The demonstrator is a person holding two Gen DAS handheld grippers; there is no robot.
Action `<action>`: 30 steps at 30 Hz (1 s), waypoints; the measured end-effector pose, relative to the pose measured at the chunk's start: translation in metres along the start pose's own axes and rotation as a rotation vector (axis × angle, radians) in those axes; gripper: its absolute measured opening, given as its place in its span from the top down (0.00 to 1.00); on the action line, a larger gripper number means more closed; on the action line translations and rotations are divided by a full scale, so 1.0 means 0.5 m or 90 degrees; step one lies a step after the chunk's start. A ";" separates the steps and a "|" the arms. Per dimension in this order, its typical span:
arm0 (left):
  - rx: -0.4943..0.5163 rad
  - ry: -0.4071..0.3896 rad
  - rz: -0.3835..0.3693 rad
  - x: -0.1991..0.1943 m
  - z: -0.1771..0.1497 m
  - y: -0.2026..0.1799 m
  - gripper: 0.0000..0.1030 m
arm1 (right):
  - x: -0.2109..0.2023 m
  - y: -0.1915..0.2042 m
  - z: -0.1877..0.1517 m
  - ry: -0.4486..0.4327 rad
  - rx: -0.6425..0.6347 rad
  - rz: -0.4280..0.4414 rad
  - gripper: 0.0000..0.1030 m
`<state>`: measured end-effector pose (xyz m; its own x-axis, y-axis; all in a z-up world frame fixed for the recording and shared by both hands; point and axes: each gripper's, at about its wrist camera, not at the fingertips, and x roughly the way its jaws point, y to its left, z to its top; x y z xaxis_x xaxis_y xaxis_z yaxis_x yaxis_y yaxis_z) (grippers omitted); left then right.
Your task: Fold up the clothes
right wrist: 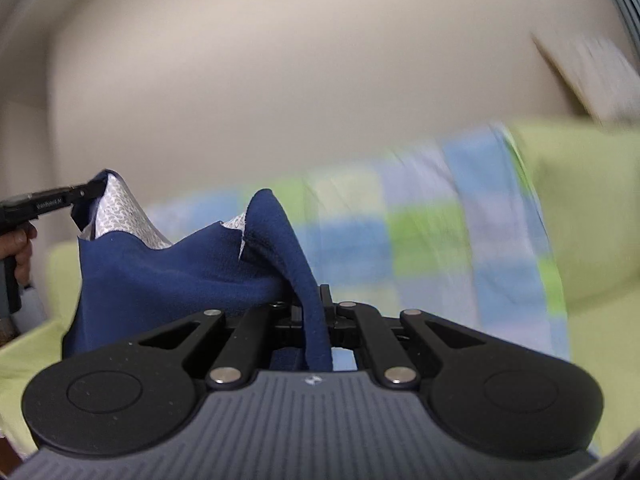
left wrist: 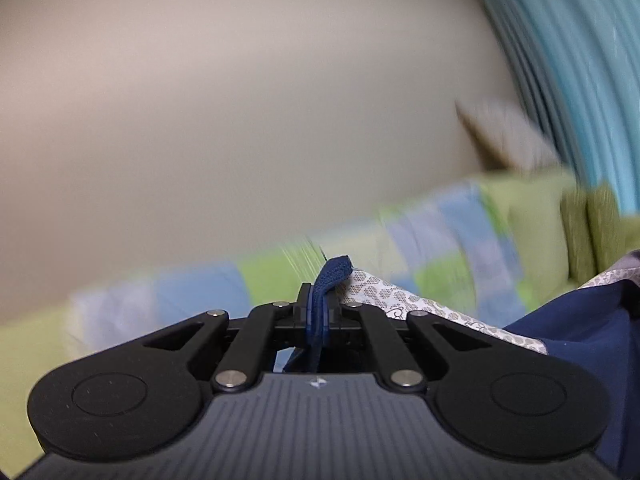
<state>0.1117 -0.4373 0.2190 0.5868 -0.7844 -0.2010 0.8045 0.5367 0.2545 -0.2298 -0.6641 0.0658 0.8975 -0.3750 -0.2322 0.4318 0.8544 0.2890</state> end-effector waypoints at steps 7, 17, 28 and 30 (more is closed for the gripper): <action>0.044 0.179 -0.056 0.410 -0.264 -0.189 0.87 | 0.273 -0.275 -0.179 0.142 0.064 -0.142 0.98; -0.083 0.250 -0.044 0.317 -0.346 -0.111 0.42 | 0.285 -0.319 -0.200 0.148 0.075 -0.203 0.62; -0.197 0.362 -0.207 -0.230 -0.544 -0.079 0.29 | -0.093 -0.111 -0.339 0.254 0.038 -0.111 0.30; -0.210 0.371 -0.223 -0.261 -0.575 -0.093 0.29 | -0.134 -0.093 -0.370 0.273 0.052 -0.097 0.31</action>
<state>0.0239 -0.2704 -0.0384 0.1721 -0.6837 -0.7092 0.8850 0.4235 -0.1935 -0.3265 -0.6122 -0.1040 0.7127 -0.2962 -0.6358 0.5767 0.7635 0.2907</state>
